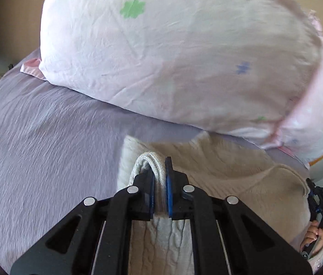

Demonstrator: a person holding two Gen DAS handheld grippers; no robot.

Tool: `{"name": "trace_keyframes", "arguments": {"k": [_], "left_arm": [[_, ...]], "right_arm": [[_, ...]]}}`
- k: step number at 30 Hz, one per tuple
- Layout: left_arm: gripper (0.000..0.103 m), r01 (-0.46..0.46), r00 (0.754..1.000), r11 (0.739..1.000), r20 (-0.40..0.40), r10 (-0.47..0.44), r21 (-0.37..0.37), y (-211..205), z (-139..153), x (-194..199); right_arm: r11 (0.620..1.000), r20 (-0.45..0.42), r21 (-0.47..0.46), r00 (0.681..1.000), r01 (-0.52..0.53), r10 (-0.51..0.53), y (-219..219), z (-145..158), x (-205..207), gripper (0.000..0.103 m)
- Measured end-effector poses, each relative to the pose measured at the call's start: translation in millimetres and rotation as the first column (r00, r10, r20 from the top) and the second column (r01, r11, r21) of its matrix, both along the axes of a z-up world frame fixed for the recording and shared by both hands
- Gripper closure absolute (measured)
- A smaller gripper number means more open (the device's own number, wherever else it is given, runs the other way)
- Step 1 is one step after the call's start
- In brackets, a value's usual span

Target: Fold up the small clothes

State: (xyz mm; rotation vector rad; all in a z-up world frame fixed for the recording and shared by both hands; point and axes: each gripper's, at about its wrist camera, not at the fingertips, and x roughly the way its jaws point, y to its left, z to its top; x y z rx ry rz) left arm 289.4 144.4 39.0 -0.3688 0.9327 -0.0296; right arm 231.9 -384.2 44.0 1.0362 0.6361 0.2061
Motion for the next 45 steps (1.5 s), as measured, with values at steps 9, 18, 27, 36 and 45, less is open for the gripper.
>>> {"name": "trace_keyframes", "arguments": {"k": [9, 18, 27, 36, 45], "left_arm": [[0.088, -0.055, 0.994, 0.882, 0.053, 0.091, -0.469, 53, -12, 0], [0.001, 0.000, 0.944, 0.854, 0.281, 0.171, -0.520, 71, 32, -35], [0.002, 0.037, 0.997, 0.988, -0.067, -0.048, -0.153, 36, -17, -51], [0.082, 0.000, 0.995, 0.971, -0.098, -0.024, -0.239, 17, -33, -45], [0.090, 0.116, 0.993, 0.941, 0.056, -0.103, -0.317, -39, 57, -49]], "right_arm": [[0.999, -0.040, -0.040, 0.999, -0.007, 0.005, 13, -4, 38, 0.032], [0.961, 0.089, -0.193, 0.972, -0.199, 0.219, 71, 29, 23, 0.026], [0.864, -0.082, -0.390, 0.946, -0.319, 0.312, 120, 30, 16, 0.023], [0.837, -0.091, -0.415, 0.931, -0.357, 0.353, 143, 22, 6, 0.013], [0.867, 0.008, -0.385, 0.939, -0.316, 0.345, 84, 41, -40, 0.013]]}}
